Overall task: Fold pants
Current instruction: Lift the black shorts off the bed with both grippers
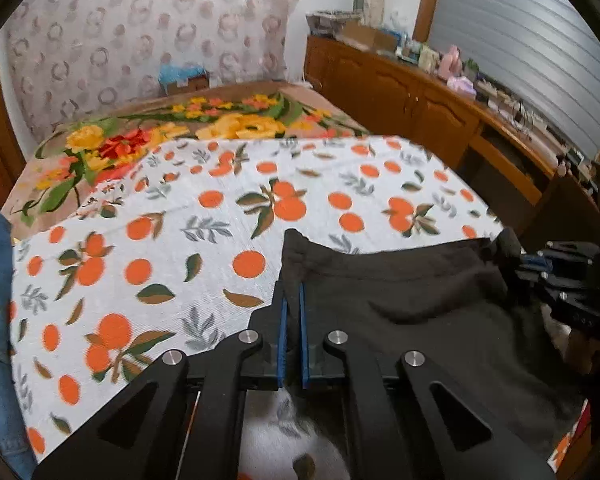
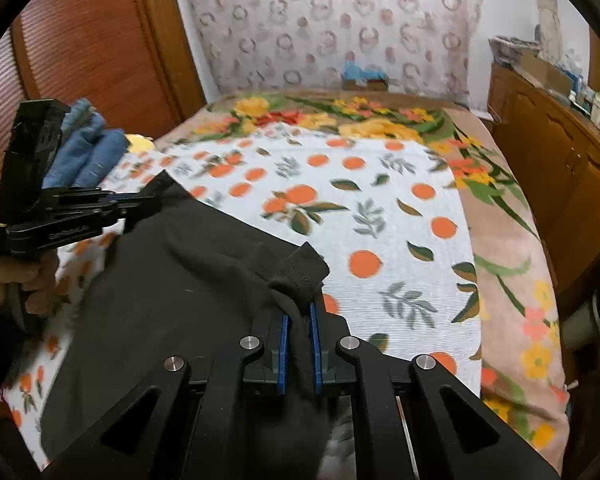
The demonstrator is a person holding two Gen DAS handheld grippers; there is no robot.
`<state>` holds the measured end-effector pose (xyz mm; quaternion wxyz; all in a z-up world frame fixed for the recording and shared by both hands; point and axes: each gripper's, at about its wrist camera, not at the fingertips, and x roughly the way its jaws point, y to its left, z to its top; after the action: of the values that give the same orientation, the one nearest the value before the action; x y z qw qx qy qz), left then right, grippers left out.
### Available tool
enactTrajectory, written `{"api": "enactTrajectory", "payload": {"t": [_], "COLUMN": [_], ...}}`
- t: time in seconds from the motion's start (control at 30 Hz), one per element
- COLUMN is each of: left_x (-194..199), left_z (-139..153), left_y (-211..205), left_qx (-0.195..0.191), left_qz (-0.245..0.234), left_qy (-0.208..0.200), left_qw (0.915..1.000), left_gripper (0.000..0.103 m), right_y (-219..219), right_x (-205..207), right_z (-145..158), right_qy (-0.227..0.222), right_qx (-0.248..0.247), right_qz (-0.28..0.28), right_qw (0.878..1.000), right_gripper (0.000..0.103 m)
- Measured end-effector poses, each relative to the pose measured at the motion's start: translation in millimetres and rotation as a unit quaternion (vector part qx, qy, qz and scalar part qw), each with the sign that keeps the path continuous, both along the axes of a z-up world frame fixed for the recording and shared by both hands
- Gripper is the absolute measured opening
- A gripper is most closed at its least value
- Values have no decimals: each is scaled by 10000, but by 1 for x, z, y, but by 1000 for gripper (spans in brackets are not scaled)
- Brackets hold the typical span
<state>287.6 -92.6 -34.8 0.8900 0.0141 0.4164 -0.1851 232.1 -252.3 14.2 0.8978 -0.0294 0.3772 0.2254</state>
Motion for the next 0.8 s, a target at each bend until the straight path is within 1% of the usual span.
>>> {"api": "enactTrajectory", "payload": {"t": [0.07, 0.2, 0.37, 0.57, 0.67, 0.8], "left_x": [-8, -32, -70, -121, -150, -184], "left_z": [13, 46, 92, 142, 163, 184], "left_y": [4, 12, 23, 33, 41, 55], "left_qx": [-85, -215, -327, -382, -420, -459], "left_qz": [53, 95, 137, 66, 59, 91], "left_qy": [-157, -536, -1123, -1793, -2107, -2422], "left_qw": [9998, 9983, 9930, 9830, 9766, 9691], "left_gripper": [6, 6, 6, 6, 6, 6], "right_y": [1, 0, -3, -4, 1, 4], "right_x": [-11, -39, -82, -141, -170, -202], "right_z": [9, 38, 72, 111, 122, 131], "right_qy": [-176, -652, -1210, -1816, -2056, -2297], "right_qx": [73, 251, 393, 531, 578, 573], "right_qz": [6, 21, 38, 134, 216, 336], "right_qw": [9998, 9976, 9919, 9818, 9767, 9710], "right_gripper": [9, 9, 9, 9, 9, 9]}}
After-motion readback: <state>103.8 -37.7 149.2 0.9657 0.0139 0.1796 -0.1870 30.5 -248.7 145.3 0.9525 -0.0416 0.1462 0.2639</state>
